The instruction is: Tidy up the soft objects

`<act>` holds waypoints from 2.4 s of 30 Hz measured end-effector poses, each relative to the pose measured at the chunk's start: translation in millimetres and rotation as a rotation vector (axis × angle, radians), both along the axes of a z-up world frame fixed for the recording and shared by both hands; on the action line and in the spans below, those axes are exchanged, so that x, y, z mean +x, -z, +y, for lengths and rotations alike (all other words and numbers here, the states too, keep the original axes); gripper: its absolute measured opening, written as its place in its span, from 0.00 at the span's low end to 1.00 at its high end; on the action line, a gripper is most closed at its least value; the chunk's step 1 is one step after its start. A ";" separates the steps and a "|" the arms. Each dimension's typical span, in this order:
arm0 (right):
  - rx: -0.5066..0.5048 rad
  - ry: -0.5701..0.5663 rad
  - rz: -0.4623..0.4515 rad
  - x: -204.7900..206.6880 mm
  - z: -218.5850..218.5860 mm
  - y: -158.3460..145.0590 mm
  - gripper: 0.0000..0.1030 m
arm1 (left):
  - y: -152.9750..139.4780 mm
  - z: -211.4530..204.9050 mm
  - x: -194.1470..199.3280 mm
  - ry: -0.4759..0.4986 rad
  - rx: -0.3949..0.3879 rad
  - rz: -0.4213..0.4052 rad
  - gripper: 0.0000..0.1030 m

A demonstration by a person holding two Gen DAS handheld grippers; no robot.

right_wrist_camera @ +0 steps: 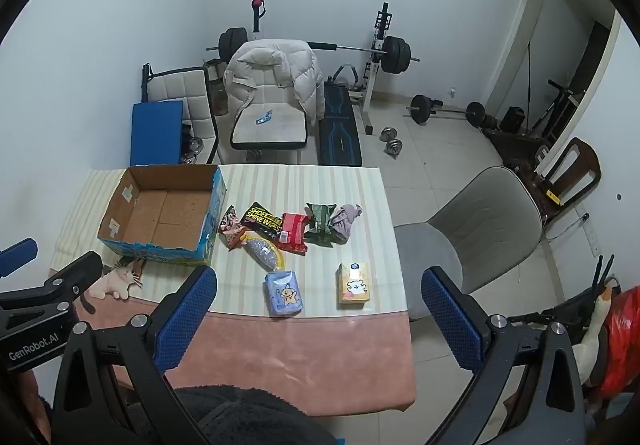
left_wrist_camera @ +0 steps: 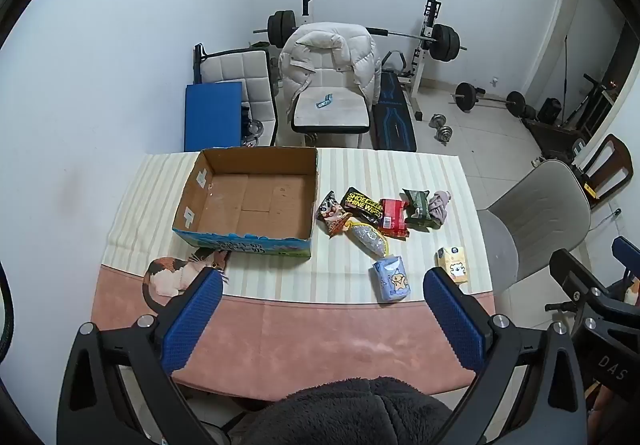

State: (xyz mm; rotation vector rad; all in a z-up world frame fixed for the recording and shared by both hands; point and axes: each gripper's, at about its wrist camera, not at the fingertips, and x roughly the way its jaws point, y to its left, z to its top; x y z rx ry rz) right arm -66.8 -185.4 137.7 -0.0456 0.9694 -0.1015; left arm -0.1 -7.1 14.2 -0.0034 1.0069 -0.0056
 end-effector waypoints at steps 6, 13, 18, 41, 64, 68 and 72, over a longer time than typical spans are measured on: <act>-0.013 0.006 -0.015 -0.1 -0.4 0.1 1.00 | -0.2 -1.1 -0.2 0.001 0.002 -0.005 1.00; -0.015 0.006 -0.020 -0.1 0.7 -6.8 1.00 | -2.5 -2.4 -2.4 0.006 0.003 -0.011 1.00; -0.015 0.009 -0.027 0.2 8.3 -2.9 1.00 | -5.4 0.8 -3.6 0.002 0.001 -0.023 1.00; -0.012 0.009 -0.057 -2.2 3.9 -10.0 1.00 | -10.1 6.7 -5.9 -0.006 -0.002 -0.041 1.00; 0.079 0.117 0.187 87.3 -69.4 120.4 1.00 | 150.3 -43.7 107.7 0.021 -0.016 0.280 1.00; 0.085 0.147 0.307 124.3 -101.8 201.2 1.00 | 226.6 -73.4 137.8 0.048 -0.060 0.455 1.00; 0.116 0.175 0.435 153.2 -135.4 290.7 1.00 | 296.3 -98.4 158.6 0.069 -0.123 0.608 1.00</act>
